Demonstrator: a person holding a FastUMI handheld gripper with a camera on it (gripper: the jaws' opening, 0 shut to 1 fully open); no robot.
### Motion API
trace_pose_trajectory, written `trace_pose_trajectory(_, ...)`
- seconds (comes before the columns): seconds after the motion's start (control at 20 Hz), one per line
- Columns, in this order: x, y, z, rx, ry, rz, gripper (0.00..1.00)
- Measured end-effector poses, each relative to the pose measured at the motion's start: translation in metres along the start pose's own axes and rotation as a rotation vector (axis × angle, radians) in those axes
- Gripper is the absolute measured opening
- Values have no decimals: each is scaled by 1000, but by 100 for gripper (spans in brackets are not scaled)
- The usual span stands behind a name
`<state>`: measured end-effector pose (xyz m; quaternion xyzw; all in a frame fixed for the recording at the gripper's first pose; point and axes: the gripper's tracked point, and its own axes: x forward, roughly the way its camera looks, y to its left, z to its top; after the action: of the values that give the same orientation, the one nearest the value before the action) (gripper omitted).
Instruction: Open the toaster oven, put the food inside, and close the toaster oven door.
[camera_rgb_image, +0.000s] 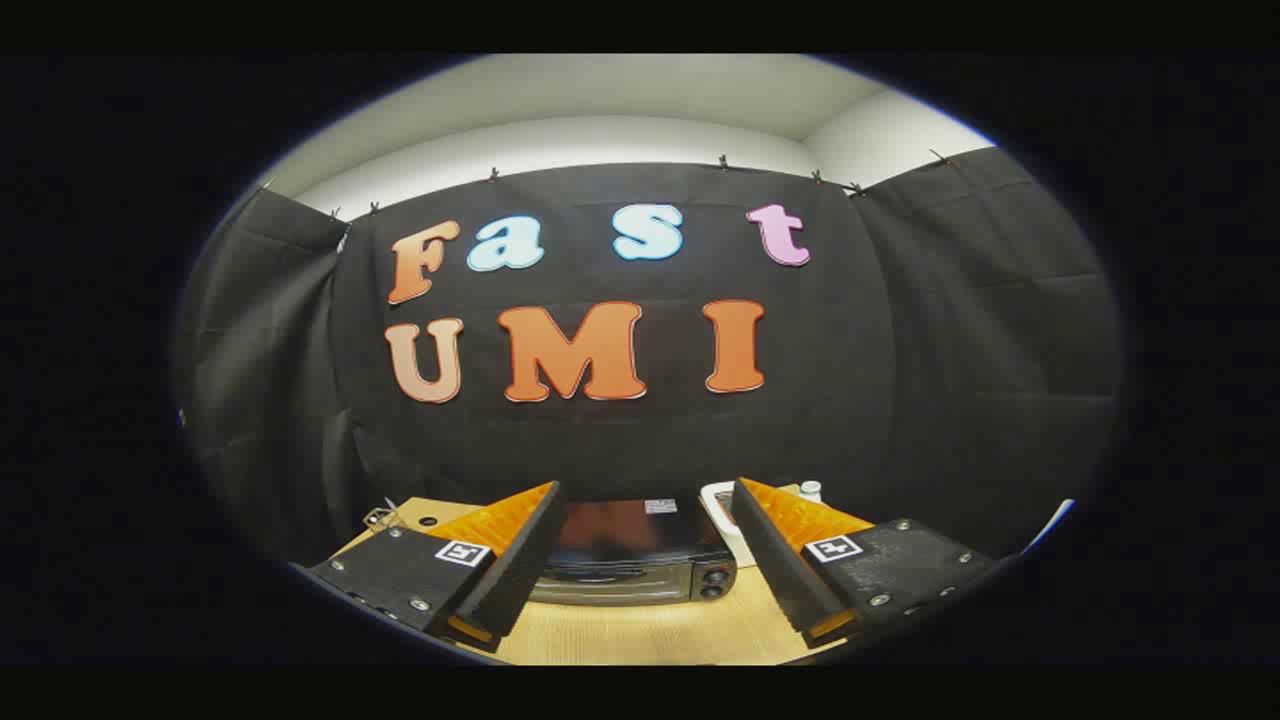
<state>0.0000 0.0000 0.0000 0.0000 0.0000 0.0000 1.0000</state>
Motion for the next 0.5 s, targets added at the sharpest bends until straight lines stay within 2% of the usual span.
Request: trace_pose_trajectory(0.5,1,4,-5,6,20,10,98)
